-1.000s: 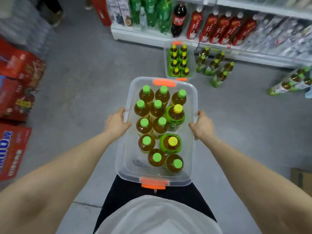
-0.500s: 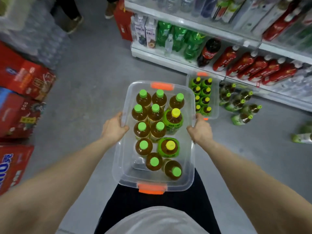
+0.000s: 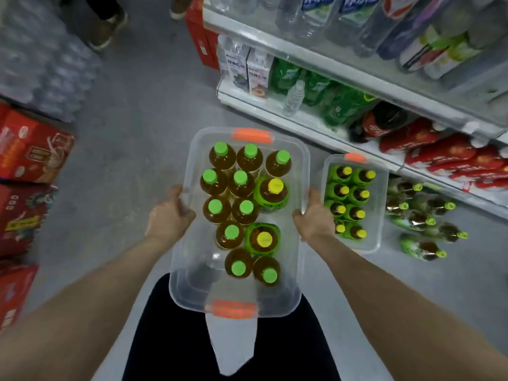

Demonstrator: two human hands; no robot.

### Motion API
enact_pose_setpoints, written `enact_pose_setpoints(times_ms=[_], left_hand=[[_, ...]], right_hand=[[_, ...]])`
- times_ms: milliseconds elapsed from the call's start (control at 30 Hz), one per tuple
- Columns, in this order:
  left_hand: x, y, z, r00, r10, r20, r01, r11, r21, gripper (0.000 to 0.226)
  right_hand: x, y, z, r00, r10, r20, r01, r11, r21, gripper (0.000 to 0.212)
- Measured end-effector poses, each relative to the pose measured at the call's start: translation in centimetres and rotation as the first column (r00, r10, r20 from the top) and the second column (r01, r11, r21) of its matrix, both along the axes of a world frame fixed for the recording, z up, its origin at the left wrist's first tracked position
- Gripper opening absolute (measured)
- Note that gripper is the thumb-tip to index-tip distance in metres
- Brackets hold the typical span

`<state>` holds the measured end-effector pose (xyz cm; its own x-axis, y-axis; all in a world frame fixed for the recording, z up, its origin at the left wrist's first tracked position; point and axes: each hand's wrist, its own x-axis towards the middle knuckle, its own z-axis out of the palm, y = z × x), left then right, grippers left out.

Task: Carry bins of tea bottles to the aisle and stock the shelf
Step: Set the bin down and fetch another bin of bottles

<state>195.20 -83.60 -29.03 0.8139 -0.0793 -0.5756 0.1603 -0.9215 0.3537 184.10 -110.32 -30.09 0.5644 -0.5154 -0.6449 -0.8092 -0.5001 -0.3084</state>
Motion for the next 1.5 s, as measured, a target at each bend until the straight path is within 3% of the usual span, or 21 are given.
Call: enact_pose_setpoints(times_ms=[433, 700, 1100, 1367, 1500], left_hand=[[12.6, -4.2, -25.2, 0.984, -0.074, -0.160, 0.062, 0.995, -0.077, 0.048], [19.2, -5.3, -35.3, 0.986, -0.143, -0.090, 0.139, 0.989, -0.049, 0.048], [22.0, -5.9, -40.5, 0.991, -0.114, -0.065, 0.114, 0.993, 0.001, 0.045], [21.9, -6.1, -39.8, 0.981, -0.146, -0.128, 0.143, 0.989, -0.031, 0.054], [22.2, -6.7, -38.4, 0.959, -0.181, -0.219, 0.195, 0.980, 0.044, 0.050]], right_hand=[[10.1, -3.6, -24.4, 0.983, -0.083, -0.166, 0.078, 0.996, -0.035, 0.034], [15.5, -3.9, -35.3, 0.983, -0.151, -0.103, 0.148, 0.988, -0.040, 0.034], [18.7, -3.2, -40.2, 0.988, -0.150, -0.027, 0.147, 0.985, -0.095, 0.030], [19.2, -4.0, -39.5, 0.974, -0.178, -0.138, 0.181, 0.983, 0.011, 0.040], [19.1, -4.8, -38.1, 0.970, -0.095, -0.225, 0.118, 0.989, 0.092, 0.052]])
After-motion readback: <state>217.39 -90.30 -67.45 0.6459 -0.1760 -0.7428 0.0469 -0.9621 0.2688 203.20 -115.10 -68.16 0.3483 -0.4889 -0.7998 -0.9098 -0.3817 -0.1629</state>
